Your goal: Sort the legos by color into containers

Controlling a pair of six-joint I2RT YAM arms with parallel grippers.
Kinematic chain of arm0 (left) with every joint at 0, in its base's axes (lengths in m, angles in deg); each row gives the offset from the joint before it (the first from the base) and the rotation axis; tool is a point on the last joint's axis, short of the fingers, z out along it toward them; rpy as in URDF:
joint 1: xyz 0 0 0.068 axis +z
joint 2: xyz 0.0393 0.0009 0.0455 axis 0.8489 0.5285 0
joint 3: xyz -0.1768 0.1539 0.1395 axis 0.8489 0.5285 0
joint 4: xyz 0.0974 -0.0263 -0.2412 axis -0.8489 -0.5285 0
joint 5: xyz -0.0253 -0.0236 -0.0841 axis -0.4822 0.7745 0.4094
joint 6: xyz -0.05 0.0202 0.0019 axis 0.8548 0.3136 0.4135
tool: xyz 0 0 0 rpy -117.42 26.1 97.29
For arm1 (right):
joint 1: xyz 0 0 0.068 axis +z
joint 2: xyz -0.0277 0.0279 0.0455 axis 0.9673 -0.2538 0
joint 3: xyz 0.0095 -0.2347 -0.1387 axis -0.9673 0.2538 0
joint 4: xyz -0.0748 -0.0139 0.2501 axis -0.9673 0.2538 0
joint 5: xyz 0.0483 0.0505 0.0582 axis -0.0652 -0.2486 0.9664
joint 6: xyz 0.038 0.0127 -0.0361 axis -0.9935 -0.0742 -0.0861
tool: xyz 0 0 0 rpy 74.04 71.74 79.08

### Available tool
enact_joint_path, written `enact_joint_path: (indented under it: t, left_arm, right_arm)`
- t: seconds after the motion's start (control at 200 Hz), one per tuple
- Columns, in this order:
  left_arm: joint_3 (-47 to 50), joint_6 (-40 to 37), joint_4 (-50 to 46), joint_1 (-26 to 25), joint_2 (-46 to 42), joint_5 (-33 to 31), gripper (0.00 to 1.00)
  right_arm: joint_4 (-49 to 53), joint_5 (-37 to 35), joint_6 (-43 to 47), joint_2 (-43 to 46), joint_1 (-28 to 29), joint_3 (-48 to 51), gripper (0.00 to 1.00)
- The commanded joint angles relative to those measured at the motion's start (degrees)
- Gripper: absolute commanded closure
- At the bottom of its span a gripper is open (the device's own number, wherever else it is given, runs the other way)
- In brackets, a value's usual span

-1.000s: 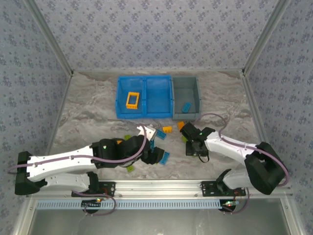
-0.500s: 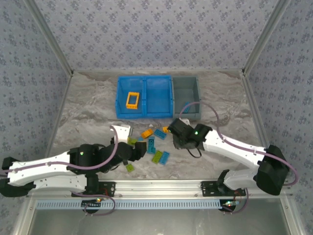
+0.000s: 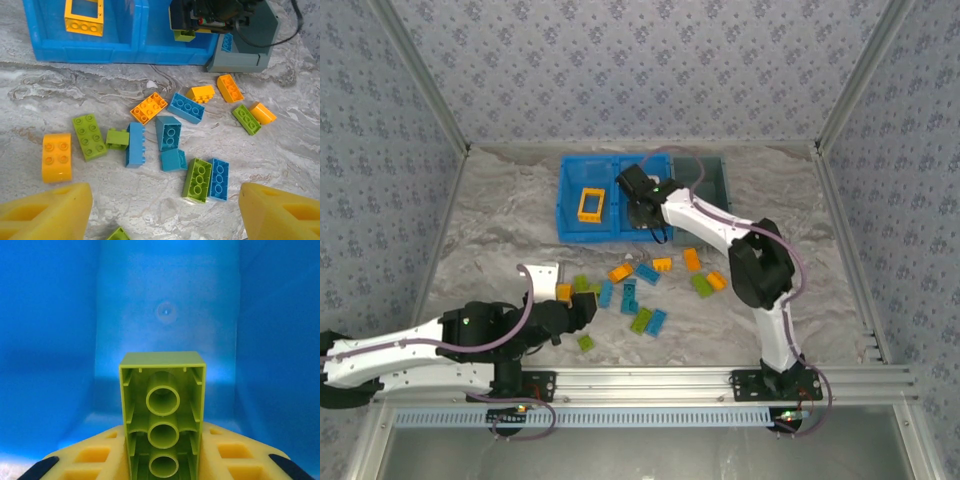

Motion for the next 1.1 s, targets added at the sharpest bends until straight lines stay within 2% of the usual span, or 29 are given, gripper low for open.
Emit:
enact_joint_path:
  t: [0.0, 0.175, 0.26, 0.385, 0.465, 0.545, 0.645, 0.745, 0.909, 1.094]
  left_arm:
    - [0.49, 2.6, -3.7, -0.37, -0.67, -0.05, 0.25]
    - [1.29, 6.13, -6.91, 2.47, 0.74, 2.74, 0.29]
    - [1.57, 5.88, -6.98, 6.58, 2.84, 6.76, 0.29]
    - [1.56, 2.42, -6.69, 15.58, 8.56, 16.91, 0.29]
    - [2.17, -1.8, -5.58, 22.51, 13.47, 23.32, 0.28]
    - [3.36, -6.01, -3.54, 27.26, 17.46, 26.52, 0.25]
    - [4.74, -10.12, -1.41, 31.32, 20.67, 28.47, 0.19]
    - [6.27, -14.46, 1.51, 34.89, 23.09, 31.11, 0.18]
    - [7.84, -20.35, 5.53, 40.51, 26.67, 33.87, 0.25]
    - [7.92, -24.2, 8.77, 44.67, 30.4, 34.31, 0.35]
  right_arm:
    - [4.48, 1.71, 1.13, -3.3, -0.69, -4.8, 0.63]
    - [4.02, 2.16, 0.86, -3.55, -1.23, -5.38, 0.46]
    - [3.83, 1.81, 1.62, -1.48, -0.57, -5.41, 0.43]
    - [2.49, -1.17, 3.32, 4.62, 1.85, -3.53, 0.42]
    - [-2.74, -3.06, 4.15, 12.2, 4.59, 4.3, 0.42]
    - [-11.78, -4.58, 4.78, 22.03, 8.5, 17.05, 0.41]
    - [-20.59, -7.27, 5.14, 33.6, 14.95, 31.92, 0.38]
    - [-22.58, -8.62, 2.23, 42.22, 20.2, 43.01, 0.38]
    - [-20.83, -10.71, -5.8, 51.22, 26.12, 53.35, 0.39]
    - [-17.64, -12.72, -9.36, 54.39, 29.33, 55.47, 0.39]
